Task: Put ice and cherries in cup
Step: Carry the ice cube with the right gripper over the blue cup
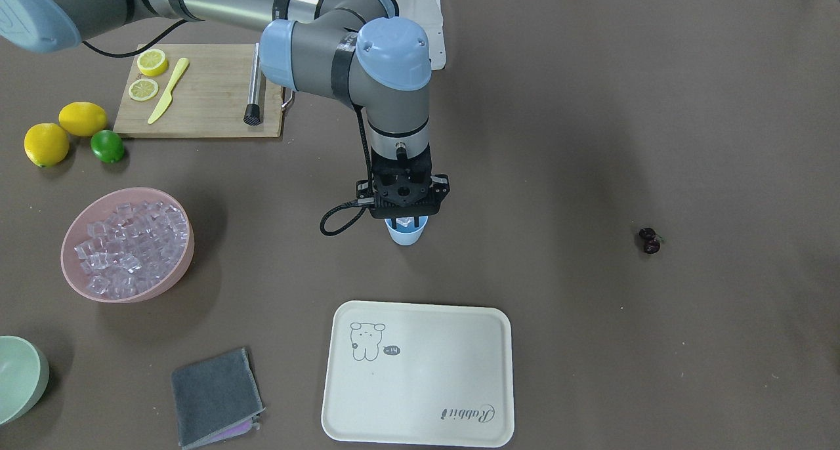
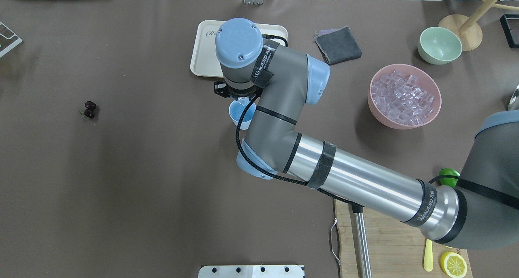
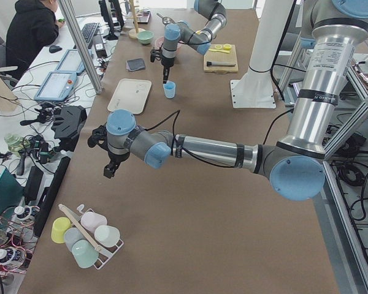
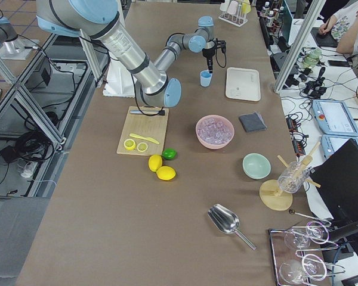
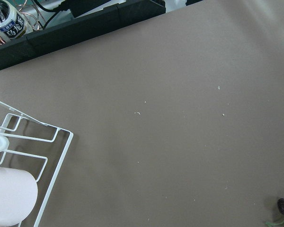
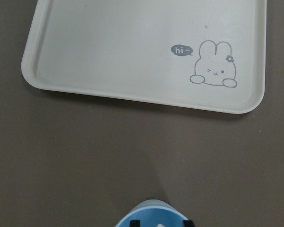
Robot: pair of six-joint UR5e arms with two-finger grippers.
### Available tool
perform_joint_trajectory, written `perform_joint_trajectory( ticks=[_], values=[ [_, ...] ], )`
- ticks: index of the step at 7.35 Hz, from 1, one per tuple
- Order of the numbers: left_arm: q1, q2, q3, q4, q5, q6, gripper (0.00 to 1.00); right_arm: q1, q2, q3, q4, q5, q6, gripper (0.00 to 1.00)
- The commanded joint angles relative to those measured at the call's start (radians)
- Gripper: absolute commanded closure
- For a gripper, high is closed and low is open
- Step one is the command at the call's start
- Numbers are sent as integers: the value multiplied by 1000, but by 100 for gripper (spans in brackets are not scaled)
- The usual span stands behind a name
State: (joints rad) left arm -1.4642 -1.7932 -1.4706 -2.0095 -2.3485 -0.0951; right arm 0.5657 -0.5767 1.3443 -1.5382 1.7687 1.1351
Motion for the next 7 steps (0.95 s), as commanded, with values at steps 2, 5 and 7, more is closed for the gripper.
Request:
perform_joint_trajectory(
  ticks=[2,5,7],
  values=[
    [1,-3,7,0,0,0,2,-18,-3,24,1,-9,3,78],
    [1,-2,3,0,0,0,2,-4,-11,19,3,-44,-15,1],
    [1,-5,6,-12,0,-2,2,66,-12,79,-13,18,-15,1]
  ],
)
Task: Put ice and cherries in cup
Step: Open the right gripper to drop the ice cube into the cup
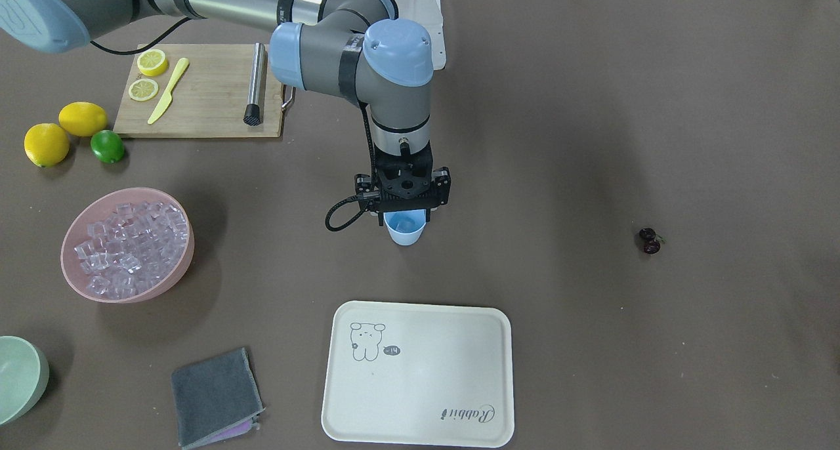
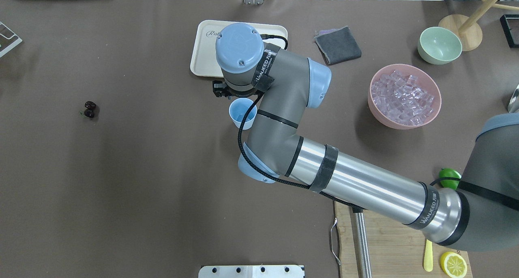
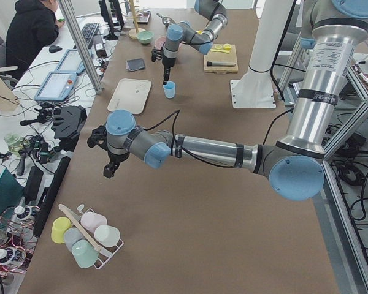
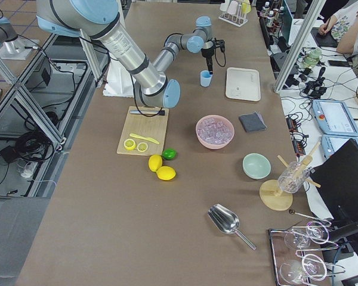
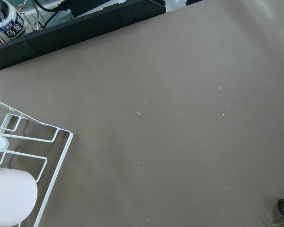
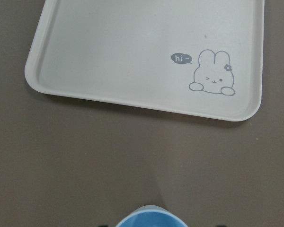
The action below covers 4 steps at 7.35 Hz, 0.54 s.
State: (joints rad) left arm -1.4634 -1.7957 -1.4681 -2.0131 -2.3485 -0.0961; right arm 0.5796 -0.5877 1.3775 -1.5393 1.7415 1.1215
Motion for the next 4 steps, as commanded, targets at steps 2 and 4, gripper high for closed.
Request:
perform_joint_trajectory(
  ticks=[2,4],
  values=[
    [9,-2,2,-9,0,-1,2,202,-209,252,-33,255,-196,1],
    [9,1,0,-9,0,-1,2,317,-470,334,23,323,-546,1]
  ],
)
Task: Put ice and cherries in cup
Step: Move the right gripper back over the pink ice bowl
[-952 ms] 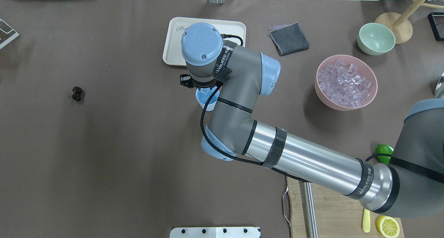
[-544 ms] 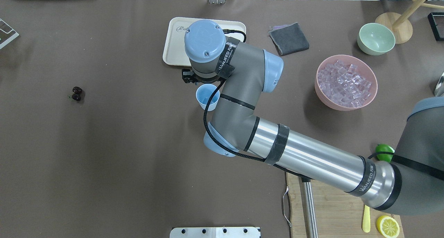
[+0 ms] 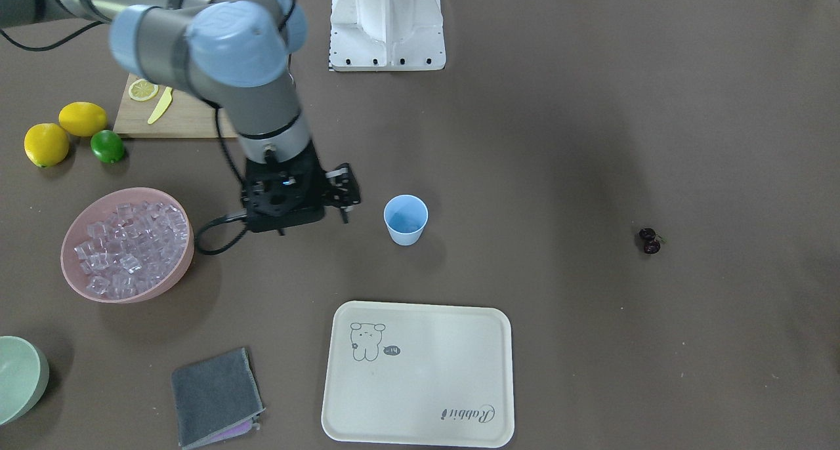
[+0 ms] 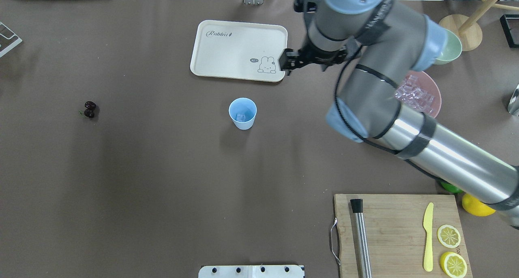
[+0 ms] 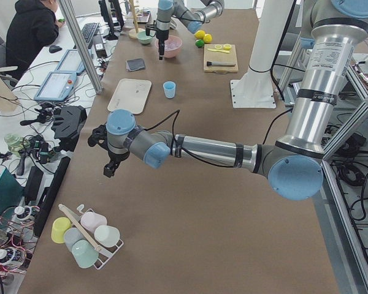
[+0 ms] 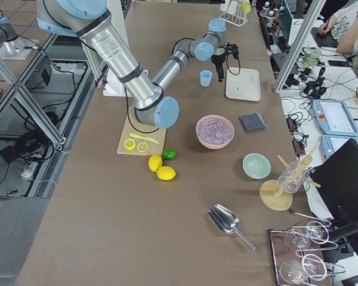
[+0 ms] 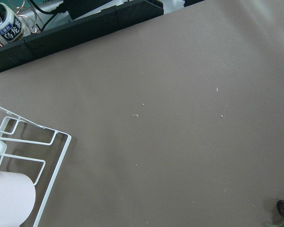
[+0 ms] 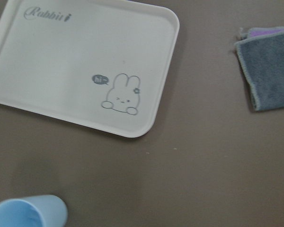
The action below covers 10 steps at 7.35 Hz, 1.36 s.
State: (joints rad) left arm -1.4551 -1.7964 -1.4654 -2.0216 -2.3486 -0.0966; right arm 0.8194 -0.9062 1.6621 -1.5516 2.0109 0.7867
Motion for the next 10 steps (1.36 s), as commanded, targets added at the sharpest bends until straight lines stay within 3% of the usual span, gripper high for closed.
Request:
perform_joint_trajectory(
  ticks=[1,2,3,4,5,10],
  values=[
    [1,3,-6,0,0,0,2,110,-242,47,91,57,-307,1],
    [1,6,-12,0,0,-2,2,136,-302,32,216,72,-316,2],
    [1,5,-9,0,0,0,2,156,-309,-43,278,128,-392,3],
    [1,2,-6,0,0,-2,2,156,-307,-111,327,129,-482,5],
    [1,2,-6,0,0,-2,2,165,-313,-123,378,134,-491,4],
    [7,-1,2,0,0,-2,2,164,-361,-104,389,120,-485,5]
  ],
)
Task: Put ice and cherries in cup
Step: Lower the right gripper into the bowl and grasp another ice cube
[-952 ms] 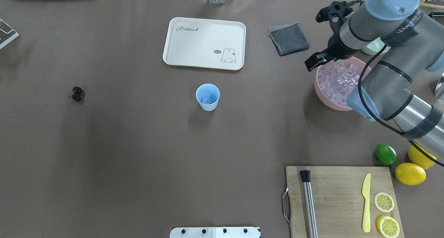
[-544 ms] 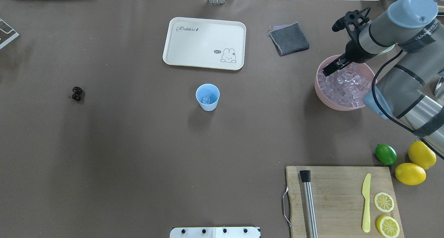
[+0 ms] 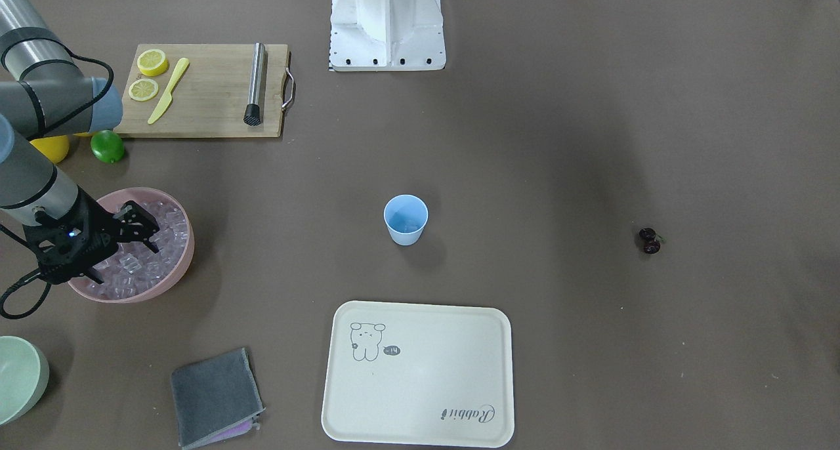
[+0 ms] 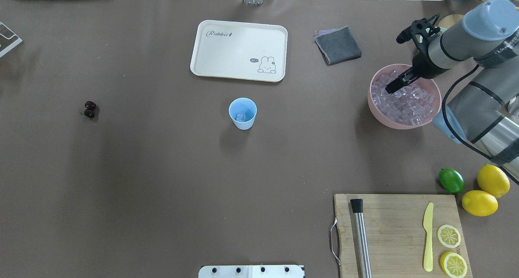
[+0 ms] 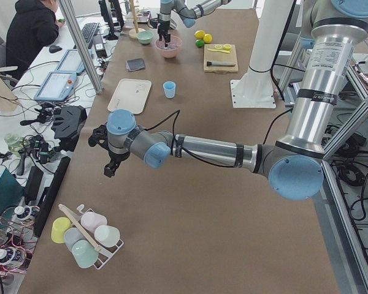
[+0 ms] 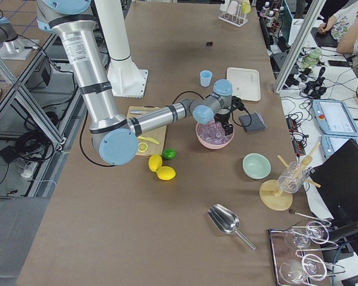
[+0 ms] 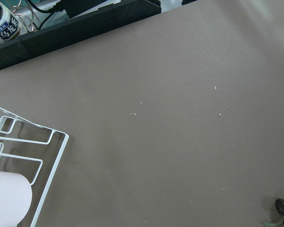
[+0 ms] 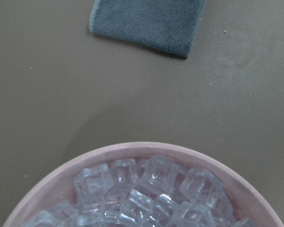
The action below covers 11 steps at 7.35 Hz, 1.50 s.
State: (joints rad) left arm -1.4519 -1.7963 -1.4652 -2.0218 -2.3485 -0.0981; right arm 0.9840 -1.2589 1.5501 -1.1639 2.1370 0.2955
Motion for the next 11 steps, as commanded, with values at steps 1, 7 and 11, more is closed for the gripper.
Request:
perform_joint_trajectory(
  ticks=[1,7,11],
  values=[
    [5,-2,0,0,0,0,2,-4,-10,7,1,-11,7,7],
    [13,-2,0,0,0,0,2,-41,-22,2,0,-74,8,15],
    [13,-2,0,0,0,0,2,-44,-31,8,0,-75,16,55]
  ],
)
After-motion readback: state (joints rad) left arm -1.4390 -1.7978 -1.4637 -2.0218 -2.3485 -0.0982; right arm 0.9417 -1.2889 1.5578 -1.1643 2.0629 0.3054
